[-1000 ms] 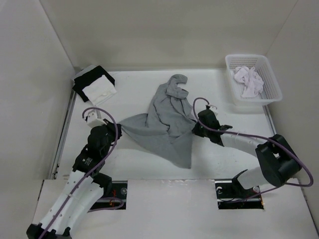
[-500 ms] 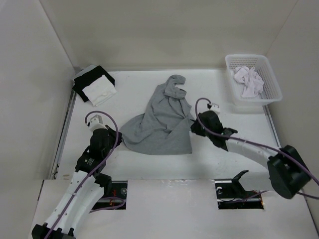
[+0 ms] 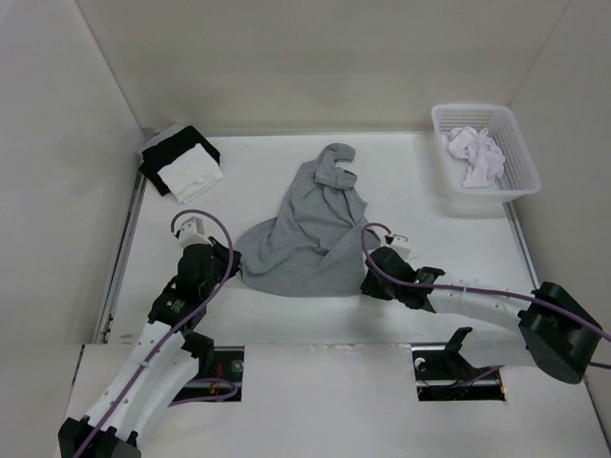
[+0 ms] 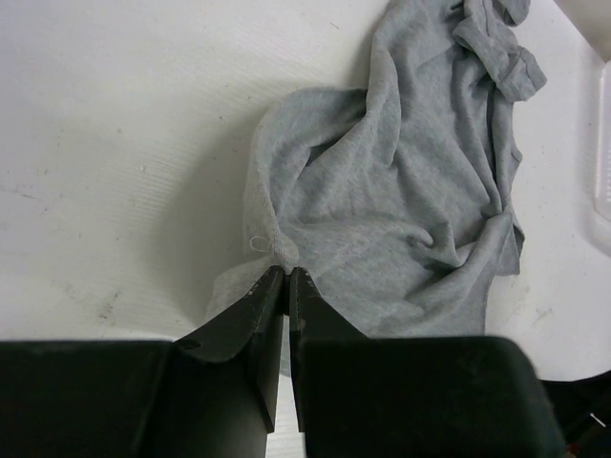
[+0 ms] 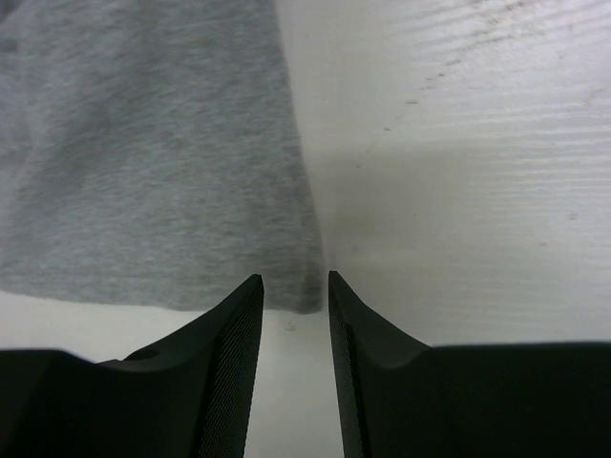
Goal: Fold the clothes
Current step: Flatten the tank top out
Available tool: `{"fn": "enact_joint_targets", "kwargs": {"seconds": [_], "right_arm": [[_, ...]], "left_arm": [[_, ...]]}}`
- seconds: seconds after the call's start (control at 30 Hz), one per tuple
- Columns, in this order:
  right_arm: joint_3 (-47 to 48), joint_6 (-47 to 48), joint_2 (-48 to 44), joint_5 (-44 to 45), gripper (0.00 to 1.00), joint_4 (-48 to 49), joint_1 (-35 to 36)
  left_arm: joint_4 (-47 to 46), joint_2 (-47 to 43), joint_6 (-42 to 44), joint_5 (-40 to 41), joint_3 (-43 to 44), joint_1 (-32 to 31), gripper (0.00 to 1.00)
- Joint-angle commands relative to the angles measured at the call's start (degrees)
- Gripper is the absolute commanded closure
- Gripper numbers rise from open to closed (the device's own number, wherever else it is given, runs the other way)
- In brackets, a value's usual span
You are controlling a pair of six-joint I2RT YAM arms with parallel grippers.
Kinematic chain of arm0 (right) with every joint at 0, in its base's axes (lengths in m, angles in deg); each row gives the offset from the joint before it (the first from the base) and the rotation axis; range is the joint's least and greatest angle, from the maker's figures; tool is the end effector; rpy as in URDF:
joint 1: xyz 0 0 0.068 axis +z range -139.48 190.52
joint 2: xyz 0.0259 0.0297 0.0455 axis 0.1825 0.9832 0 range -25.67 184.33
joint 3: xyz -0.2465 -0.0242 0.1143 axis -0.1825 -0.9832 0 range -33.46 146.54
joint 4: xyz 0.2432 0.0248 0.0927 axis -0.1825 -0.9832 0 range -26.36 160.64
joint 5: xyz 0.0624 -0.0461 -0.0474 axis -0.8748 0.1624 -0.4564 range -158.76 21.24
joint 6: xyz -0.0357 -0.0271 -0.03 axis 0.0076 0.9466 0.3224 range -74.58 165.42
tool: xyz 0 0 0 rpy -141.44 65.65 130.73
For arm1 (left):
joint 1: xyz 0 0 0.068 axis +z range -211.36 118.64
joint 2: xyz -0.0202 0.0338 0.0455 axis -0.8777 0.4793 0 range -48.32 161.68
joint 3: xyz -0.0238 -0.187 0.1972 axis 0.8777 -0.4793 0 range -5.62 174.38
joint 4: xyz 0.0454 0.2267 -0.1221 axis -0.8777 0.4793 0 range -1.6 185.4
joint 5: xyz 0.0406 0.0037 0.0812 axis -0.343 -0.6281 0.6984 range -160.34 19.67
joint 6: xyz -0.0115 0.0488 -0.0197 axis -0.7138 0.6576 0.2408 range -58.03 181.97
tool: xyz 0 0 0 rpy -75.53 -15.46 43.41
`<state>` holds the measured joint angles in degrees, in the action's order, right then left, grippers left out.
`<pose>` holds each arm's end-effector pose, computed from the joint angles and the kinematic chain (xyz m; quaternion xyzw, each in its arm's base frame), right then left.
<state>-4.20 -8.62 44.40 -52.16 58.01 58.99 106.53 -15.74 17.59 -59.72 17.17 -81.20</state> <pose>0.1528 0.1573 0.1601 0.0908 0.9363 0.1564 0.3012 0.1391 -0.0431 0.2221 -0.2279 0.8235 -0.2057 0.4770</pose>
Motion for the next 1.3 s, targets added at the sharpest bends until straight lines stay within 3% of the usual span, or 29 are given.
{"fn": "enact_joint_targets", "kwargs": {"seconds": [0.0, 0.33, 0.47, 0.57, 0.7, 0.87, 1.07, 1.17, 1.27], "right_arm": [[3.43, -1.95, 1.83, 4.31, 0.63, -3.89, 0.35], [3.7, -3.17, 4.64, 0.29, 0.71, -4.78, 0.79], [3.27, -3.26, 4.74, -1.48, 0.88, -3.64, 0.79], [2.74, -4.14, -0.17, -1.83, 0.98, -2.5, 0.53], [6.85, -1.0, -14.91, 1.49, 1.0, -3.02, 0.53], [26.85, 9.89, -26.98, 11.94, 1.0, -13.55, 1.75], [61.83, 30.53, -22.01, 27.93, 1.0, -16.65, 15.7], [77.23, 46.6, -15.5, 36.81, 1.0, -9.39, 26.07], [85.51, 63.04, -10.49, 39.56, 1.0, 3.26, 30.93]], "left_arm": [[-3.36, -1.81, -0.18, -0.59, -0.9, -0.33, 0.98], [-5.12, -1.12, 0.7, -1.03, 0.06, -0.68, 0.98], [-6.0, -1.02, 0.96, -1.03, -0.11, -0.69, 0.98], [-7.23, -0.41, 0.26, -1.03, 0.5, -0.51, 0.98], [-9.07, -0.58, -0.88, -0.33, 6.37, -0.95, 0.99], [-11.79, -1.81, -1.76, 2.3, 21.12, -1.91, 1.0], [-17.85, -0.06, 1.57, 5.99, 42.57, -1.31, 1.0], [-21.29, 2.92, 3.07, 6.44, 53.12, -0.34, 1.0], [-21.21, 7.49, 3.77, 5.3, 62.18, 0.11, 1.0]]}}
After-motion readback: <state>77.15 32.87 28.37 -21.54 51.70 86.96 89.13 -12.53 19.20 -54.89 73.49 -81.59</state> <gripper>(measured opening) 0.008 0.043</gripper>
